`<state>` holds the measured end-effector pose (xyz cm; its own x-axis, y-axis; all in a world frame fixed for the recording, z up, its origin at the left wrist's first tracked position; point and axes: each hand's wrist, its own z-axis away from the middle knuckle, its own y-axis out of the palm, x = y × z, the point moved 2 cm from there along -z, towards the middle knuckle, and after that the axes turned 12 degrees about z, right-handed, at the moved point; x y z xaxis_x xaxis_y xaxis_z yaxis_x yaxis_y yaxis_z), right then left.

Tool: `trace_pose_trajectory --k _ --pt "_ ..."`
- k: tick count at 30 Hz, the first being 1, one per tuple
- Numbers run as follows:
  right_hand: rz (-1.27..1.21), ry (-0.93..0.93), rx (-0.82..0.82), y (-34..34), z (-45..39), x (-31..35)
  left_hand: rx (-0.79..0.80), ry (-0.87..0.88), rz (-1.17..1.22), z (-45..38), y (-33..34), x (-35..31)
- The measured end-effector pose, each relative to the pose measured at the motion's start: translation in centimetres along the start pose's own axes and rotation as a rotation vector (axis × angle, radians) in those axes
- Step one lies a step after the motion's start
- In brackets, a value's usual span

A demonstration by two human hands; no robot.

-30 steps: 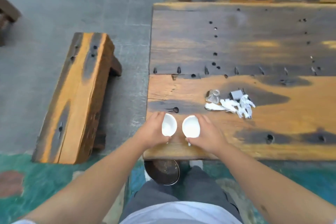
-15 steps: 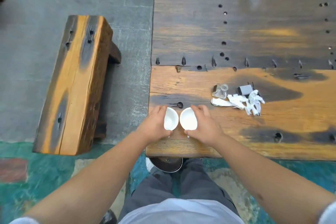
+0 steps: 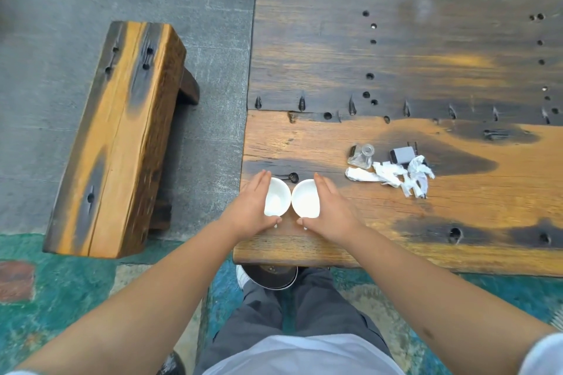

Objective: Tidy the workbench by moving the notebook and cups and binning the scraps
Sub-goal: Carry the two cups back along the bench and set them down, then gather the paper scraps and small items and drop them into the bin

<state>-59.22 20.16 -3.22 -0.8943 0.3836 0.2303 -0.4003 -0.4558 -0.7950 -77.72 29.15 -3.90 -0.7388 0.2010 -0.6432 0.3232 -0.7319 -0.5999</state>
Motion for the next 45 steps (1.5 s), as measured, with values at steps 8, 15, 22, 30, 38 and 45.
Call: trace_pose_trajectory --k 8,15,22,30,38,45 --pt "0.005 0.097 -0.021 0.1 2.6 -0.9 -0.036 -0.003 -0.060 1.8 -0.8 -1.1" --pt "0.049 0.228 -0.081 0.3 7.4 -2.4 -0.020 0.122 -0.124 3.1 -0.2 -4.4" --pt "0.080 0.346 -0.101 0.7 13.0 -4.7 -0.009 0.243 -0.248 4.7 1.4 -7.9" --pt "0.066 0.341 -0.144 1.0 15.9 -9.2 -0.048 0.296 -0.352 6.7 4.2 -10.8" --pt "0.104 0.170 -0.109 -0.5 15.5 -16.9 -0.119 0.160 -0.332 7.2 9.9 -16.3" --pt "0.010 0.168 -0.071 -2.8 16.0 -23.8 -0.080 0.020 -0.221 6.8 15.0 -21.5"
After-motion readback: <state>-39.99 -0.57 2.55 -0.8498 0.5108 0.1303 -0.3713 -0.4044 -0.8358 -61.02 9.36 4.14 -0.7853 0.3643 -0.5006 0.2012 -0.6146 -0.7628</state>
